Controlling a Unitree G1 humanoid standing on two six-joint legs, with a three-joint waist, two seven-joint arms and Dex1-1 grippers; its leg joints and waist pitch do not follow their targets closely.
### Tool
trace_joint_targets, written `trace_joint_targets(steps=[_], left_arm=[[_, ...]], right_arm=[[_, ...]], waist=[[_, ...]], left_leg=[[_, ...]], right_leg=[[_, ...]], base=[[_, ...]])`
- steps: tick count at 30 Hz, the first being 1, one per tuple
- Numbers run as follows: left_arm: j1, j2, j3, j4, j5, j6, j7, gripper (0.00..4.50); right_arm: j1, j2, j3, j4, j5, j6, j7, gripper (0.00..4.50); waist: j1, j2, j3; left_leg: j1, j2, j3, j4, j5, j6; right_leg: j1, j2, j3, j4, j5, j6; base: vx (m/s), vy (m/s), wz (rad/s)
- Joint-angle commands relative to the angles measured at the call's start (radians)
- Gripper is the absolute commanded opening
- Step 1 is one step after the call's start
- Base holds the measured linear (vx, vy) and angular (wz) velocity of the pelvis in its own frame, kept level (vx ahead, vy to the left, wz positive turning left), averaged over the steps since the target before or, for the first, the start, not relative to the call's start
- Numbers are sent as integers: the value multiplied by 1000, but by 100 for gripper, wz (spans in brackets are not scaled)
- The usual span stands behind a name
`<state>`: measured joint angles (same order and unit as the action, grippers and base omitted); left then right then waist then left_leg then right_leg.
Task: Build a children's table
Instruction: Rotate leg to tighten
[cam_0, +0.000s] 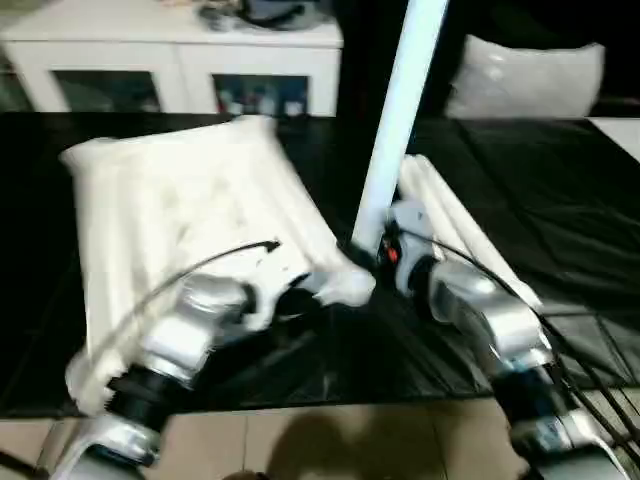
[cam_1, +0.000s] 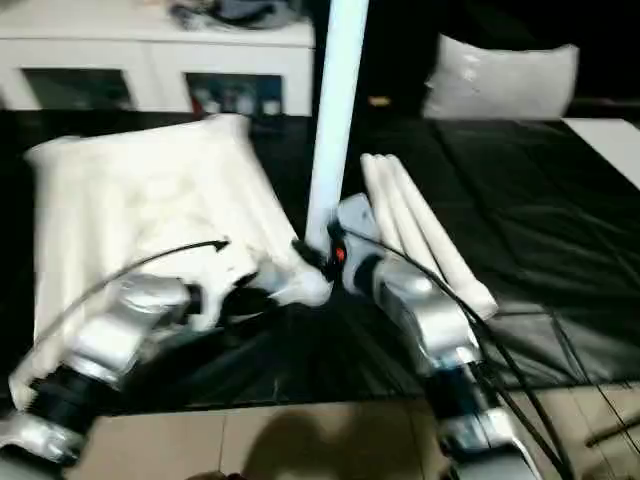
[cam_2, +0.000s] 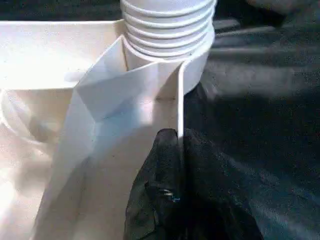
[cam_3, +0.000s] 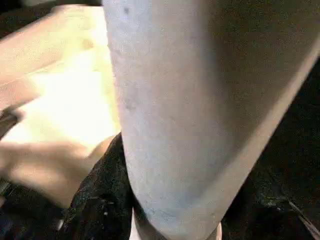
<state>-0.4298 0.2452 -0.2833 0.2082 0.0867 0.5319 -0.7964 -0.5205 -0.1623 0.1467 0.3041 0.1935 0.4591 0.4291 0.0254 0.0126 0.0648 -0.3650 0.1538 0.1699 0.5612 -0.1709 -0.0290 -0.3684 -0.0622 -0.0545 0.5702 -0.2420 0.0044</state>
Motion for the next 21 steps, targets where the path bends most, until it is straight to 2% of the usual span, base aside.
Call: trace_joint_targets(steps=[1, 2, 3, 4, 5, 8, 9, 10, 11, 12, 13, 14, 15, 16, 17, 18, 19, 20, 21], left_arm=[[18, -31, -63, -59, 29, 53, 24, 0], [16, -34, -69, -67, 34, 70, 33, 0], [14, -34, -70, -73, 34, 87, 42, 0], [9, -32, -69, -69, 34, 95, 50, 0], [9, -27, -70, -76, 37, 108, 58, 0], [16, -8, -74, -90, 49, 118, 64, 0], [18, -5, -72, -93, 50, 121, 65, 0], [18, -5, -72, -93, 50, 121, 65, 0], [22, -5, -66, -100, 55, 125, 68, 0], [24, -3, -64, -101, 58, 120, 67, 0], [24, 1, -64, -102, 56, 112, 63, 0], [23, 3, -63, -102, 54, 110, 61, 0], [21, 13, -66, -102, 49, 94, 55, 0], [21, 15, -67, -102, 48, 90, 54, 0], [18, 25, -66, -98, 43, 77, 47, 0], [14, 33, -66, -92, 41, 64, 43, 0], [12, 38, -66, -88, 41, 57, 41, 0], [6, 44, -61, -75, 40, 51, 39, 0], [-2, 53, -56, -54, 39, 41, 34, 0]], right_arm=[[19, 15, -13, 158, -43, 61, -100, 188], [15, 20, -10, 164, -44, 69, -105, 188], [14, 24, -8, 164, -49, 75, -109, 188], [13, 29, -6, 164, -53, 82, -112, 188], [11, 34, -5, 168, -57, 89, -110, 188], [4, 39, 2, 180, -67, 94, -109, 188], [1, 41, -2, 189, -63, 87, -109, 188], [1, 41, -2, 189, -63, 87, -109, 223], [-9, 46, -12, 213, -57, 66, -113, 223], [-13, 48, -17, 225, -54, 54, -115, 223], [-16, 49, -22, 234, -48, 44, -108, 223], [-17, 49, -22, 236, -46, 37, -102, 223], [-17, 49, -24, 239, -45, 22, -95, 223], [-17, 49, -25, 240, -45, 19, -94, 223], [-14, 45, -28, 235, -42, 8, -82, 223], [-6, 41, -28, 219, -40, -2, -72, 223], [-2, 38, -28, 210, -39, -8, -66, 223], [7, 30, -30, 193, -33, -14, -49, 223], [19, 15, -37, 169, -24, -19, -26, 223]], waist=[[-8, -1, -12], [-5, 5, -11], [-7, 6, -12], [-8, 8, -9], [-8, 11, -7], [-5, 12, -5], [-4, 12, -3], [-4, 11, -2], [-5, 10, 0], [-8, 15, 3], [-6, 22, 6], [-3, 24, 6], [4, 28, 3], [11, 27, -1], [24, 7, -7], [16, -4, 3], [18, -10, 7], [18, 2, 12], [16, 11, 7]], left_leg=[[36, 73, -73, -99, -750, -105], [43, 73, -73, -98, -759, -104], [43, 74, -75, -100, -761, -105], [32, 77, -79, -112, -777, -110], [34, 79, -79, -122, -820, -120], [46, 77, -73, -125, -855, -123], [48, 75, -71, -123, -850, -120], [49, 74, -72, -121, -848, -119], [50, 73, -72, -120, -847, -117], [49, 74, -74, -127, -869, -116], [47, 77, -70, -139, -896, -116], [46, 78, -64, -148, -912, -116], [35, 85, -50, -171, -932, -118], [23, 91, -45, -186, -933, -119], [69, 67, -25, -143, -827, -117], [98, 50, -31, -92, -764, -94], [105, 37, -40, -47, -654, -54], [61, 43, -54, -40, -462, -14], [28, 69, -65, -81, -486, -28]], right_leg=[[-22, -102, 32, -112, -656, -61], [-24, -105, 29, -117, -665, -55], [-20, -104, 25, -118, -650, -53], [-7, -99, 18, -112, -609, -52], [-8, -92, 14, -108, -573, -54], [-15, -89, 13, -107, -561, -61], [-18, -93, 14, -112, -582, -59], [-20, -95, 13, -116, -599, -55], [-20, -95, 11, -120, -615, -50], [-14, -90, -1, -120, -627, -39], [-9, -80, -9, -113, -609, -37], [-7, -72, -15, -107, -590, -39], [9, -62, -23, -76, -524, -53], [23, -60, -12, -44, -467, -64], [-33, -89, 18, -102, -527, -74], [-69, -112, 13, -153, -650, -59], [-71, -140, 9, -189, -763, -33], [-8, -167, -6, -198, -847, -12], [39, -135, -45, -158, -709, -2]], base=[[0, 0, 0], [0, 0, 0], [0, 0, 0], [0, 0, 0], [0, 0, 0], [0, 0, 0], [0, 0, 0], [0, 0, 0], [0, 0, 0], [0, 0, 0], [0, 0, 0], [0, 0, 0], [0, 0, 0], [0, 0, 0], [15, -57, 10], [15, -57, 10], [0, 0, 0], [56, 19, -32], [56, 19, -32]])
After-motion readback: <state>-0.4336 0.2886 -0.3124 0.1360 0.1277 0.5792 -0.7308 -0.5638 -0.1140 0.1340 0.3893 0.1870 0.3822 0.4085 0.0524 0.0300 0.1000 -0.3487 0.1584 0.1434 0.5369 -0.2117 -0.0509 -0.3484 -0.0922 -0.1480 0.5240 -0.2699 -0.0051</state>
